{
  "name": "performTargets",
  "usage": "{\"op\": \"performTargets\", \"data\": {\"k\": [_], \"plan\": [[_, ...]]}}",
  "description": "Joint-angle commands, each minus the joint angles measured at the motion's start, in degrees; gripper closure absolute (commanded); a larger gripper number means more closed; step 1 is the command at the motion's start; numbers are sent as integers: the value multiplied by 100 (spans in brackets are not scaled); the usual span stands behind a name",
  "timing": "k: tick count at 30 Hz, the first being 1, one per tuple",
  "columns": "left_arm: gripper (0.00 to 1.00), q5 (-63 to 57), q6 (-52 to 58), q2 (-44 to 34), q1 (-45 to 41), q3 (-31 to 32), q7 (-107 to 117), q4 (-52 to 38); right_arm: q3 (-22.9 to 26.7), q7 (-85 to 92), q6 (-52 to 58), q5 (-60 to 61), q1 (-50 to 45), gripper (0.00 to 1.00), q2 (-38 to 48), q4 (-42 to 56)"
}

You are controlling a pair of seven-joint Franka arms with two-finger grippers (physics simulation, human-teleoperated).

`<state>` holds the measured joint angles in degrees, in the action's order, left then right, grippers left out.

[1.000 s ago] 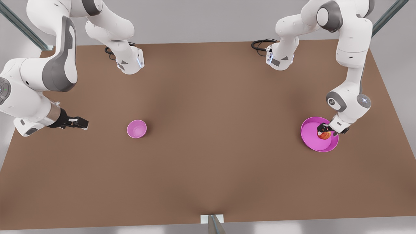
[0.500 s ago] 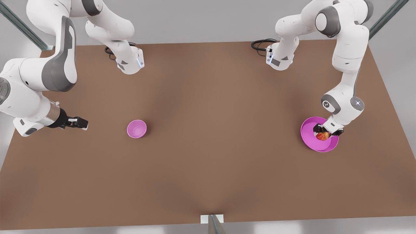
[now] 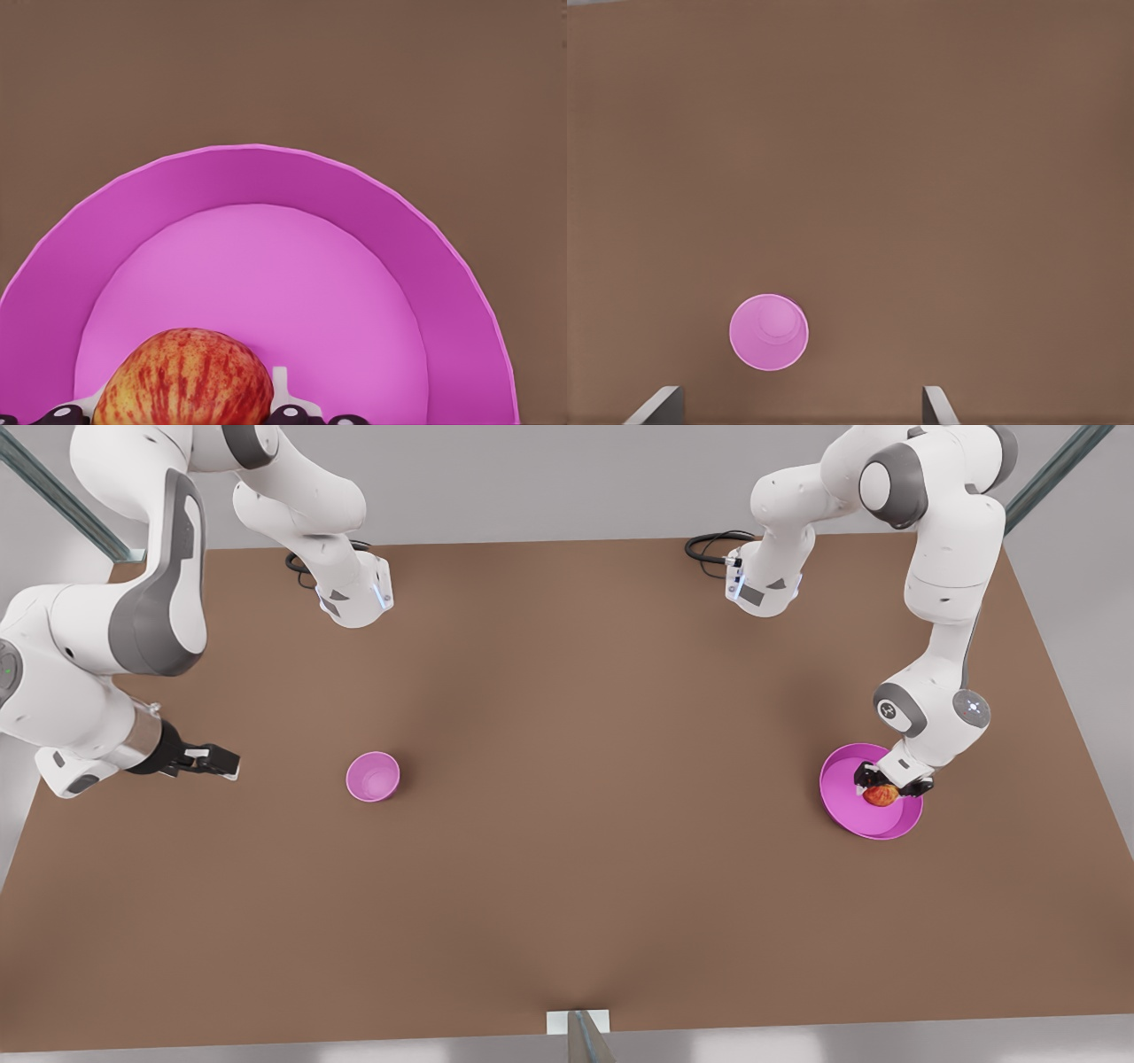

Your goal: Use the left arm to pick up the apple from the plate, transfer it to the gripper of the right arm, and then use the right arm to place it into the bowl

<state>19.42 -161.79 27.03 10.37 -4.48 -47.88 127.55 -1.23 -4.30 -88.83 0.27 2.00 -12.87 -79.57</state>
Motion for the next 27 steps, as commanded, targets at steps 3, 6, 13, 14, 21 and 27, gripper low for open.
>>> {"op": "performTargets", "data": {"k": [3,6,13,14,21,27], "plan": [[21,-9,34,-207,-9,8,-196,-20,0,69,6,17,11,0,4,3],[22,-9,403,-699,-158,0,-178,-20,0,78,6,17,37,0,-5,3],[22,1713,2618,-1402,-879,1537,420,-846,-18,104,-3,17,20,0,-14,29],[21,2109,2618,-1367,-879,1888,384,-951,-18,104,-21,17,28,0,-14,29],[21,6266,2495,-260,-1643,3111,-2735,-1970,-9,157,-100,1950,441,0,-339,-120],[21,7049,2468,1339,-2513,3137,-4309,-4150,-9,1501,-276,4990,714,0,-1060,-823]]}}
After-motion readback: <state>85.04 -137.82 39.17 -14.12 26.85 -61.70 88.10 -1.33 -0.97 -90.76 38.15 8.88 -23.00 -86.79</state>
